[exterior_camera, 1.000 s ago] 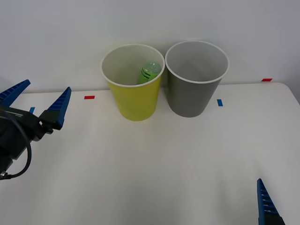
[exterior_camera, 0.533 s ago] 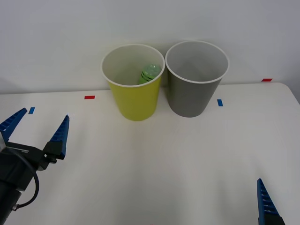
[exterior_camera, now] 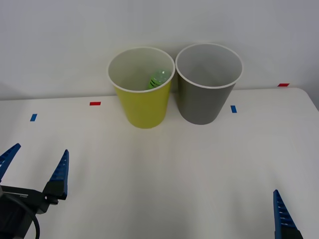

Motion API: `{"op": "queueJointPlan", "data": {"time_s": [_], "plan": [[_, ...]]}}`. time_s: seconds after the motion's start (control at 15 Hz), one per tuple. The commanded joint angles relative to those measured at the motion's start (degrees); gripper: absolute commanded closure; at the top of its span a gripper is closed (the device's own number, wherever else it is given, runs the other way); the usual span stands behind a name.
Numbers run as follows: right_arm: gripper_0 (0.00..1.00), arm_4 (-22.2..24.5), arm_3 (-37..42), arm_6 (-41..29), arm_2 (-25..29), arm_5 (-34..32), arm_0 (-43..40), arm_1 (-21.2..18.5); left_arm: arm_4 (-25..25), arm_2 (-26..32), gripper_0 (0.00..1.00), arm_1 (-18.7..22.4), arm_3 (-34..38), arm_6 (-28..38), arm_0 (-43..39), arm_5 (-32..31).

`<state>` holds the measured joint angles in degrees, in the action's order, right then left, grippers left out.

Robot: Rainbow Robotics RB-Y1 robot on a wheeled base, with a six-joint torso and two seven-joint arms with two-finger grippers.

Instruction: Put cans in the gray bin and PET bottles in the light green bin.

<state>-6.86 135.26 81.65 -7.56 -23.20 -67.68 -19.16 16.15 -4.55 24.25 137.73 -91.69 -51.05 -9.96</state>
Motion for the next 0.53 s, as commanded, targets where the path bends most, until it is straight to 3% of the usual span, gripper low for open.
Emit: {"op": "queueJointPlan", "data": {"time_s": [0.07,0.2,0.53], "plan": [[0.00,0.0,0.0,0.0,0.0,0.0,0.0,0.0,-2.3,-0.2,0.00,-0.1,-0.1,1.2,-4.4,-2.9],[0.00,0.0,0.0,0.0,0.0,0.0,0.0,0.0,-5.3,-0.6,0.00,-0.1,-1.1,2.2,-6.4,-4.9],[0.00,0.0,0.0,0.0,0.0,0.0,0.0,0.0,-6.9,-2.2,0.00,-0.2,-8.3,3.6,-6.8,-10.7]]}}
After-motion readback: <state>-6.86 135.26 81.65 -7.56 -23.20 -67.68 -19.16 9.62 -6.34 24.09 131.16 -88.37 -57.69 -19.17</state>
